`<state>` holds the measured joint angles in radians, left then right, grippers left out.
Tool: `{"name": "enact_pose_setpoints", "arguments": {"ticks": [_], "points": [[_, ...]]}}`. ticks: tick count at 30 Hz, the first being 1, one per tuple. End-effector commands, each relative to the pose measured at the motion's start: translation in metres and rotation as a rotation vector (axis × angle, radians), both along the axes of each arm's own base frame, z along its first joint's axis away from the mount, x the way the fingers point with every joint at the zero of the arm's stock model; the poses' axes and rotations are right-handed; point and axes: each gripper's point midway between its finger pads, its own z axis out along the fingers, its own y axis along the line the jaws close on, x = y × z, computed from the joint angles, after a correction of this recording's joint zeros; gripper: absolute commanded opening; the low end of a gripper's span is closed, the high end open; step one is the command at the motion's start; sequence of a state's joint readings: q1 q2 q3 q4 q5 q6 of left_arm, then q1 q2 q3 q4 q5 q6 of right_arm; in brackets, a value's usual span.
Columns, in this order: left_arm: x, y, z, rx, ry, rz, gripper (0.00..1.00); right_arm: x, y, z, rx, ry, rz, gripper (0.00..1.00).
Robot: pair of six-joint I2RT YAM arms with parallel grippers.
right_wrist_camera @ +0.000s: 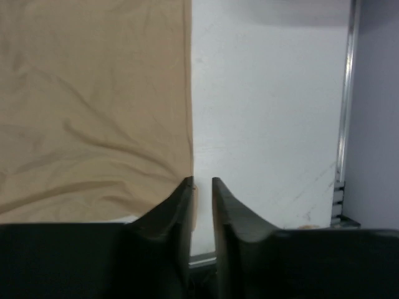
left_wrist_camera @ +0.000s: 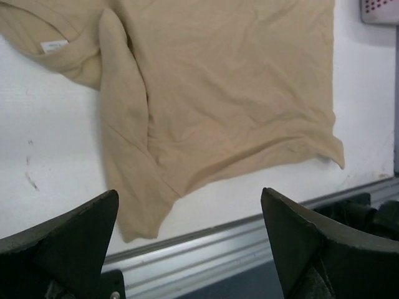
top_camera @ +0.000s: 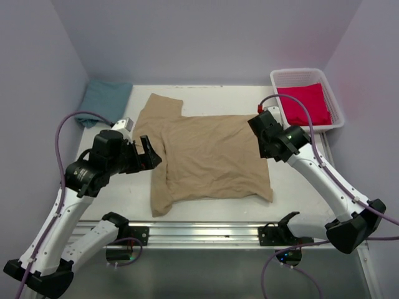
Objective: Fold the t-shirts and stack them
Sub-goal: Flatten out the tshirt
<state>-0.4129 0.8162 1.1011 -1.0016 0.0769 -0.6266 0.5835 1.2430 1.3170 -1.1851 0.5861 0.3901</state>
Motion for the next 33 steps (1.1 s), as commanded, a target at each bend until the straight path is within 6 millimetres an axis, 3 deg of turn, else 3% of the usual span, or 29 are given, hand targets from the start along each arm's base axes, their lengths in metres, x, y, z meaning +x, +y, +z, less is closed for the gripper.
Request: {"name": "enact_pose_setpoints", "arguments": {"ticks": [1, 2, 5, 6, 9, 10, 12, 13, 16, 18, 19, 24, 25, 28, 33], "points": [[0.047, 0.004, -0.042, 0.108, -0.059, 0.054, 1.0, 0.044, 0.019, 0.008, 0.054, -0.161, -0.005, 0.13], [0.059, 0.005, -0.055, 0.136, -0.052, 0.069, 1.0, 0.059, 0.031, 0.0, 0.087, -0.171, 0.002, 0.0], [0.093, -0.004, -0.076, 0.139, -0.099, 0.093, 0.98, 0.083, 0.038, -0.024, 0.138, -0.15, -0.005, 0.0], [0.102, -0.005, -0.08, 0.133, -0.111, 0.115, 0.91, 0.095, 0.05, -0.027, 0.21, -0.162, 0.003, 0.0], [0.135, -0.011, -0.086, 0.14, -0.172, 0.14, 0.76, 0.125, 0.053, -0.042, 0.243, -0.17, -0.025, 0.0], [0.149, -0.015, -0.074, 0.129, -0.221, 0.149, 0.73, 0.132, 0.053, -0.046, 0.245, -0.163, -0.027, 0.0], [0.164, -0.019, -0.07, 0.138, -0.251, 0.146, 0.63, 0.15, 0.059, -0.055, 0.235, -0.142, -0.016, 0.0], [0.176, -0.023, -0.051, 0.114, -0.318, 0.153, 0.62, 0.156, 0.058, -0.057, 0.236, -0.14, -0.022, 0.0], [0.2, -0.028, -0.026, 0.11, -0.405, 0.149, 0.59, 0.178, 0.059, -0.075, 0.265, -0.098, -0.029, 0.0], [0.213, -0.024, -0.027, 0.124, -0.408, 0.162, 0.58, 0.192, 0.06, -0.077, 0.292, -0.092, -0.039, 0.0], [0.228, -0.013, -0.037, 0.134, -0.371, 0.188, 0.57, 0.197, 0.058, -0.096, 0.302, -0.043, -0.046, 0.0], [0.261, 0.01, -0.086, 0.117, -0.222, 0.233, 0.54, 0.214, 0.058, -0.121, 0.307, 0.022, -0.059, 0.0], [0.265, 0.015, -0.106, 0.12, -0.173, 0.235, 0.54, 0.214, 0.058, -0.131, 0.3, 0.046, -0.061, 0.0], [0.272, 0.02, -0.133, 0.109, -0.112, 0.232, 0.52, 0.214, 0.057, -0.141, 0.297, 0.067, -0.068, 0.0], [0.282, 0.016, -0.162, 0.074, -0.055, 0.222, 0.5, 0.217, 0.06, -0.157, 0.316, 0.109, -0.064, 0.0]]}}
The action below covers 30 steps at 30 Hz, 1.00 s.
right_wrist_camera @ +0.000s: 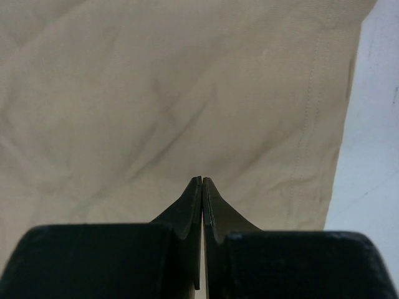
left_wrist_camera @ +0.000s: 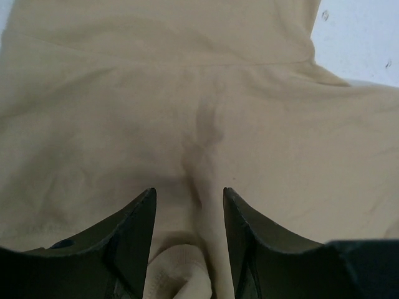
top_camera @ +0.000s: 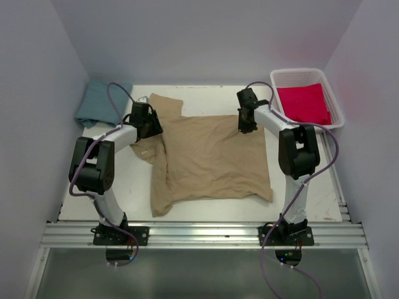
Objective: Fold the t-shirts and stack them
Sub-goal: Flatten out the tshirt
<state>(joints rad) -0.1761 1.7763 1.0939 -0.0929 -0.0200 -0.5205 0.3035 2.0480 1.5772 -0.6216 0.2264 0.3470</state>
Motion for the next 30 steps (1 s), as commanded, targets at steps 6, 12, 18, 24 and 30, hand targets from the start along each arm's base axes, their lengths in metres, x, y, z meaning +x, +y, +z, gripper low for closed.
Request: {"name": "enact_pose_setpoints", "arguments": {"ticks": [6, 12, 18, 24, 30], "points": [[0.038, -0.024, 0.003, -0.127, -0.038, -0.062, 0.5, 0.018, -0.006, -0.005, 0.008, 0.013, -0.03, 0.0], [0.045, -0.033, -0.033, -0.168, 0.054, -0.086, 0.5, 0.026, -0.034, -0.027, -0.016, 0.085, -0.128, 0.0], [0.054, -0.035, -0.059, -0.229, 0.111, -0.083, 0.08, 0.033, -0.051, -0.052, -0.006, 0.13, -0.166, 0.0], [0.078, -0.034, -0.068, -0.241, 0.128, -0.073, 0.0, 0.051, -0.067, -0.063, 0.005, 0.144, -0.2, 0.0], [0.118, -0.052, -0.054, -0.342, 0.033, -0.142, 0.0, 0.08, -0.086, -0.062, -0.027, 0.119, -0.229, 0.0]]}}
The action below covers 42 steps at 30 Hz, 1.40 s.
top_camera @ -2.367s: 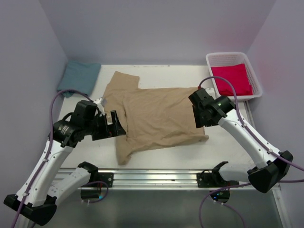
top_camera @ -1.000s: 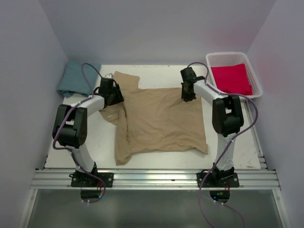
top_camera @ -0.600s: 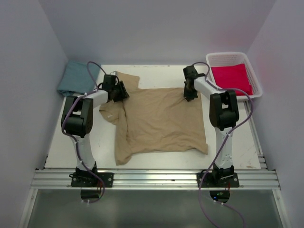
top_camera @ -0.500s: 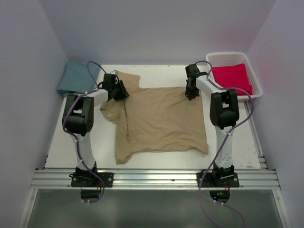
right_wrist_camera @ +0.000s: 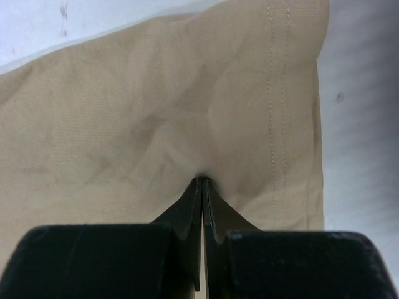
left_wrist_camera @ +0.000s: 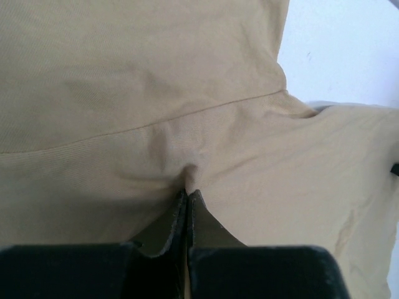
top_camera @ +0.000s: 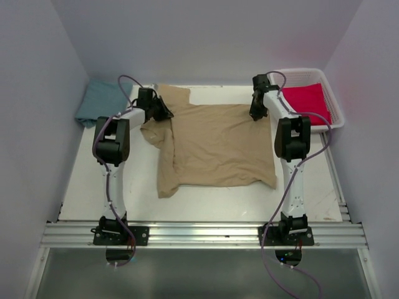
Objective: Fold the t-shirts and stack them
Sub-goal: Flatten out the tshirt
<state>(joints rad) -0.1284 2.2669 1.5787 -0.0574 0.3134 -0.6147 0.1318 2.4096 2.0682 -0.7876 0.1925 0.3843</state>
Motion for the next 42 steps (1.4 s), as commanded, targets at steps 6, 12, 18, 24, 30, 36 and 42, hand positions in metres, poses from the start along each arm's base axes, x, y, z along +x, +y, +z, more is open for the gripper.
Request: {"name": "enact_pose_setpoints", "arguments": {"ticks": [6, 12, 18, 24, 30, 36, 42], "points": [[0.043, -0.021, 0.013, -0.231, -0.146, -0.082, 0.0, 0.017, -0.039, -0.024, -0.099, 0.048, -0.053, 0.0], [0.029, -0.022, 0.124, -0.305, -0.487, -0.154, 0.82, 0.03, -0.031, 0.022, -0.049, -0.188, -0.046, 0.0], [-0.009, -0.009, 0.22, -0.223, -0.718, -0.144, 1.0, 0.028, -0.018, 0.113, 0.001, -0.469, -0.016, 0.0], [-0.042, 0.008, 0.197, -0.138, -0.566, -0.059, 1.0, -0.002, 0.027, 0.147, 0.023, -0.47, 0.113, 0.0], [-0.035, 0.004, 0.131, -0.097, -0.402, -0.127, 0.33, -0.072, 0.145, 0.152, 0.396, -0.383, 0.476, 0.0], [-0.008, -0.028, 0.1, -0.262, -0.354, -0.234, 0.0, -0.16, 0.239, 0.13, 0.595, -0.242, 0.709, 0.0], [0.002, -0.05, 0.083, -0.327, -0.326, -0.287, 0.0, -0.213, 0.293, 0.109, 0.646, -0.153, 0.811, 0.0]]}}
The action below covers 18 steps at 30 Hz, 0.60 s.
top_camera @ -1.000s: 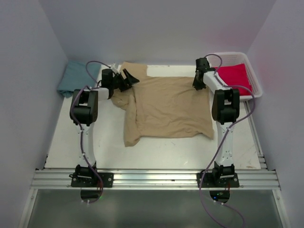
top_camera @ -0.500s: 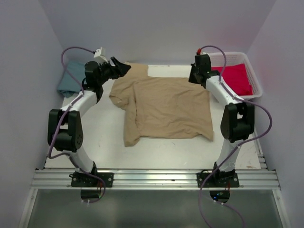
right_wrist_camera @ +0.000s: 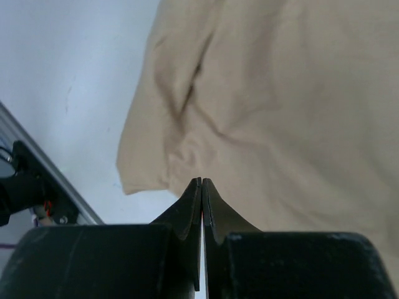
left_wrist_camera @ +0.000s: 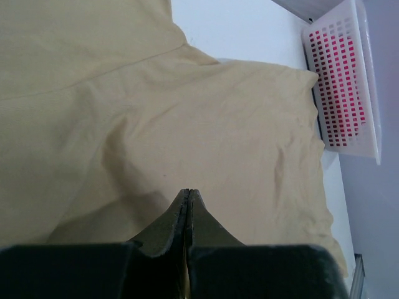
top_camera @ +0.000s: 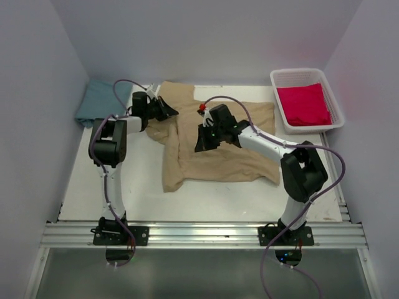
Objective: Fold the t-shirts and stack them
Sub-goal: Flatten out the tshirt
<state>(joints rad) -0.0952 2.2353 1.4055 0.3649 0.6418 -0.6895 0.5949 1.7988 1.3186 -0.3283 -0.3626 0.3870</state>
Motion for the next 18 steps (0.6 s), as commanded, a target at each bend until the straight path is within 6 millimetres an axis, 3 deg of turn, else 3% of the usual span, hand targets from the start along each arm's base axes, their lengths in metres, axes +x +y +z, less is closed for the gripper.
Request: {"name": "enact_pose_setpoints", "arguments": {"ticks": [1, 5, 9, 11, 13, 14, 15, 16, 17, 18], "points": [[0.011, -0.021, 0.043, -0.064, -0.122, -0.083, 0.0, -0.018, 0.032, 0.015, 0.08, -0.002, 0.072, 0.0], [0.011, -0.025, 0.032, -0.076, -0.103, -0.097, 0.0, -0.034, 0.053, -0.007, 0.063, 0.042, 0.103, 0.0], [0.009, -0.026, 0.022, -0.08, -0.076, -0.115, 0.0, -0.036, 0.059, -0.025, 0.0, 0.041, 0.098, 0.0], [0.003, -0.026, 0.027, -0.083, -0.079, -0.113, 0.0, -0.015, 0.039, -0.037, -0.123, -0.012, -0.018, 0.0], [-0.005, -0.022, 0.027, -0.075, -0.061, -0.092, 0.0, 0.016, -0.002, -0.049, -0.324, -0.081, -0.211, 0.0], [-0.009, -0.019, 0.049, -0.068, -0.096, -0.075, 0.0, 0.028, -0.018, -0.051, -0.388, -0.108, -0.279, 0.0], [-0.02, -0.012, 0.037, -0.034, -0.069, -0.033, 0.0, 0.032, -0.031, -0.059, -0.444, -0.101, -0.314, 0.0], [-0.026, -0.009, 0.043, -0.02, -0.089, -0.018, 0.0, 0.046, -0.04, -0.054, -0.452, -0.115, -0.355, 0.0], [-0.032, -0.005, 0.07, -0.006, -0.14, -0.001, 0.0, 0.054, -0.048, -0.054, -0.478, -0.135, -0.39, 0.0], [-0.041, 0.004, 0.06, 0.043, -0.128, 0.036, 0.0, 0.06, -0.053, -0.054, -0.49, -0.147, -0.4, 0.0]]}}
